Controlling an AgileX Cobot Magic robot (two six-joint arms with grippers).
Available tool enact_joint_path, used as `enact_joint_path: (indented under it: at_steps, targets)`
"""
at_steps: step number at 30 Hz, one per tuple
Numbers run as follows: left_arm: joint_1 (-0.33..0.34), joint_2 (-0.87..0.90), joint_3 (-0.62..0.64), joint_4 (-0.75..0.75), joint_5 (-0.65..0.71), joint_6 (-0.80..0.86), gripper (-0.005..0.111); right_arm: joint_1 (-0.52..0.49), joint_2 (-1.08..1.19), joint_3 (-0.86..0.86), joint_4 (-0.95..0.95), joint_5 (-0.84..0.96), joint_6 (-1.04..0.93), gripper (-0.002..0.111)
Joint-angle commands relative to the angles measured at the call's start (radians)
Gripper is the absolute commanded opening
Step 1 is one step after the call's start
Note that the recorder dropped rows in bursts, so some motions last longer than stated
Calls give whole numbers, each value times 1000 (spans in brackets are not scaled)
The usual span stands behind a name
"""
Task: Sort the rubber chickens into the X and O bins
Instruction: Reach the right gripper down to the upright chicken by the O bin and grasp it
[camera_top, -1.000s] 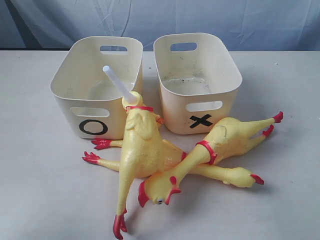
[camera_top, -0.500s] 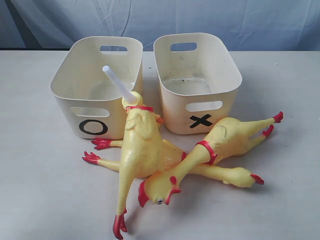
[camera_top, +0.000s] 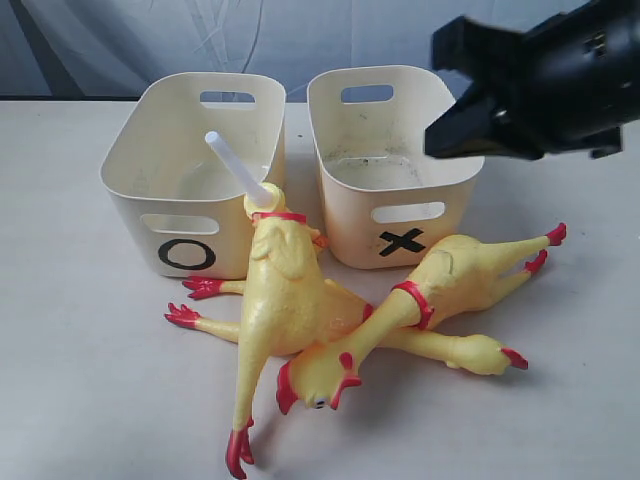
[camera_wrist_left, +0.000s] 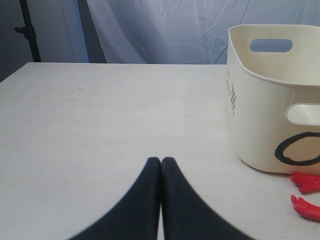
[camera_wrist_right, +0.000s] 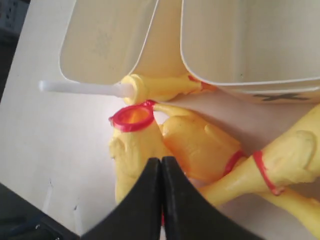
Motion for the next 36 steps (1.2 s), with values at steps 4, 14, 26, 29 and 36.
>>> enact_joint_path:
  at_steps: [4,14,26,29,36]
  targets:
    - [1,-2,-9,2,-14,-2,0,101,193,1,56,-78,-117,-1]
    - [0,-2,-9,2,-14,-2,0,232,270,-3,177,-134,-184,-1]
    - [0,-2,-9,2,-14,-2,0,311,275,-3,211,-193,-188,77]
    - [0,-2,-9,2,-14,-2,0,311,275,-3,185,-218,-186,75]
    - [0,-2,-9,2,-14,-2,0,311,326,-3,183,-267,-177,75]
